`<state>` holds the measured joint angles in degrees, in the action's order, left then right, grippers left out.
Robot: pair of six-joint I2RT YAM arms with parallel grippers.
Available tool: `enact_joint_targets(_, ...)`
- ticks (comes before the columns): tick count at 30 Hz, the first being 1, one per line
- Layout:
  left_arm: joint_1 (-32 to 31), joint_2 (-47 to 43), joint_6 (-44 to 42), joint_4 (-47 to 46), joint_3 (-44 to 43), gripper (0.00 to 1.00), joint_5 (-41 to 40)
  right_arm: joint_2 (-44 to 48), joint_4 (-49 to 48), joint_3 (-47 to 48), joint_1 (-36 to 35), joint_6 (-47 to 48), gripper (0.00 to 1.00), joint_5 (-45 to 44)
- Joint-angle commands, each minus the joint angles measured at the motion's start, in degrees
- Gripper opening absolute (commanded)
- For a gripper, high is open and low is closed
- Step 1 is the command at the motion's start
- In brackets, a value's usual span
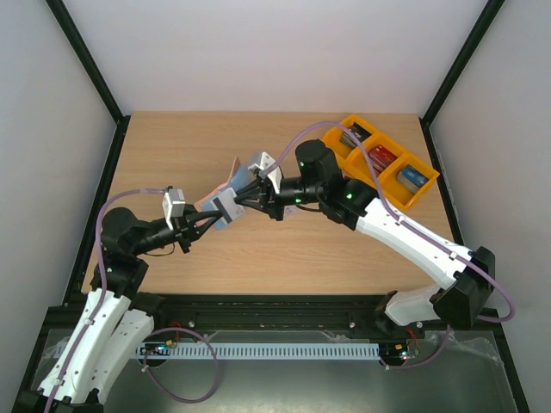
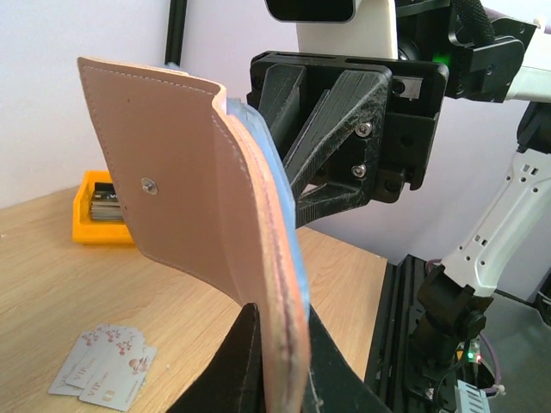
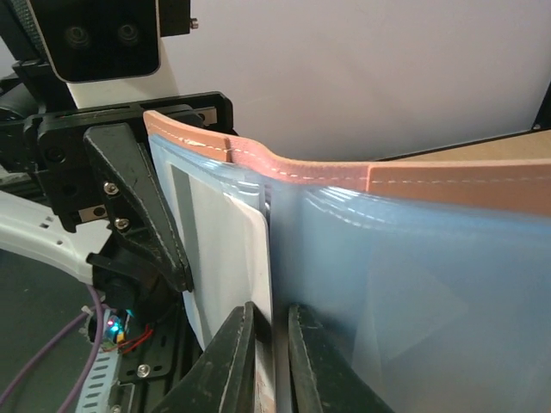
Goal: Take the credit cards out of the card holder
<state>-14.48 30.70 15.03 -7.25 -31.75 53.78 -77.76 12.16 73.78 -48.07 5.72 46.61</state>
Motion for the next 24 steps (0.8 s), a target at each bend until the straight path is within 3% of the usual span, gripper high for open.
enact_joint_targets(1,-0.58,-0.77,-2.53,-1.51,-0.79,0.02,3.39,-1.5,-2.1,1.76,-1.3,0.22,0.14,5.29)
enact_joint_targets(5,-0.56,-0.87,-1.85,-1.97,-0.68,0.02,3.69,-1.62,-0.89,1.9,-1.32,1.59,0.14,9.65)
enact_joint_targets(9,-0.57,-0.84,-1.06,-2.77,-0.34,0.02,3.71,-1.58,0.22,2.31,-1.36,2.67,0.02,11.94)
enact_joint_targets(14,-0.58,-1.04,-0.6,-2.08,-0.29,0.02,3.27,0.73,0.25,1.51,-1.32,3.92,0.02,10.45)
enact_joint_targets(18,-0.55,-1.33,-0.26,-1.55,-0.35,0.11,3.23,2.48,-0.81,-0.29,-0.74,4.13,0.02,8.0)
enact_joint_targets(24,-0.4,-2.07,0.18,-0.79,-0.27,0.1,3.67,3.12,0.07,0.05,0.57,3.8,0.02,7.01)
